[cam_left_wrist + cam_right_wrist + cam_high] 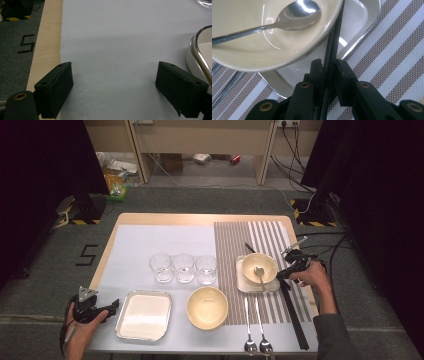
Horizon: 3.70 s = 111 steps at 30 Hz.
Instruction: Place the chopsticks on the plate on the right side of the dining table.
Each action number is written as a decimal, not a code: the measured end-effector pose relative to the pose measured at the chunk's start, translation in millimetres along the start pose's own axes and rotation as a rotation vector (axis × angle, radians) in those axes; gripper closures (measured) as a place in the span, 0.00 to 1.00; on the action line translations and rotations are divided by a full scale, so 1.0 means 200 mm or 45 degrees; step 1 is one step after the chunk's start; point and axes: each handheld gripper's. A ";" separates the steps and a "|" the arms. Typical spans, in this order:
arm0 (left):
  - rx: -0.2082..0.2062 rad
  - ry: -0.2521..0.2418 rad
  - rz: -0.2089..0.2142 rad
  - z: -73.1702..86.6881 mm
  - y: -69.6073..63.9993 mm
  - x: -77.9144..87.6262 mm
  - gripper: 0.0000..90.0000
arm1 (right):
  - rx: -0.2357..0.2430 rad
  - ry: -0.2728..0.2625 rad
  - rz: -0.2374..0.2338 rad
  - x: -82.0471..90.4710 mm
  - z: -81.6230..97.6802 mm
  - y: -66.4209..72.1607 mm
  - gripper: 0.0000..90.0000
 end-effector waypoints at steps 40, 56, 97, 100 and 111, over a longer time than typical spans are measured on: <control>0.000 0.002 -0.001 0.00 0.00 0.00 0.15 | 0.083 0.002 0.039 0.04 0.05 -0.02 0.86; -0.001 0.002 -0.001 0.00 0.00 0.00 0.15 | 0.056 0.003 0.032 0.02 0.00 -0.02 0.76; 0.000 -0.005 -0.007 0.00 0.00 0.00 0.15 | 0.146 -0.022 0.046 0.02 -0.04 -0.04 0.77; -0.001 -0.006 -0.009 0.00 0.00 0.00 0.15 | 0.144 -0.026 0.043 0.04 -0.01 -0.05 0.77; 0.000 -0.007 -0.009 0.00 0.00 0.00 0.15 | 0.182 0.007 0.037 0.02 0.03 -0.07 0.86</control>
Point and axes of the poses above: each handheld gripper's, and its own axes: x roughly backward along the jaws, z roughly out of its underside, y roughly to its left, and after that the axes turned 9 degrees about -x, right-handed
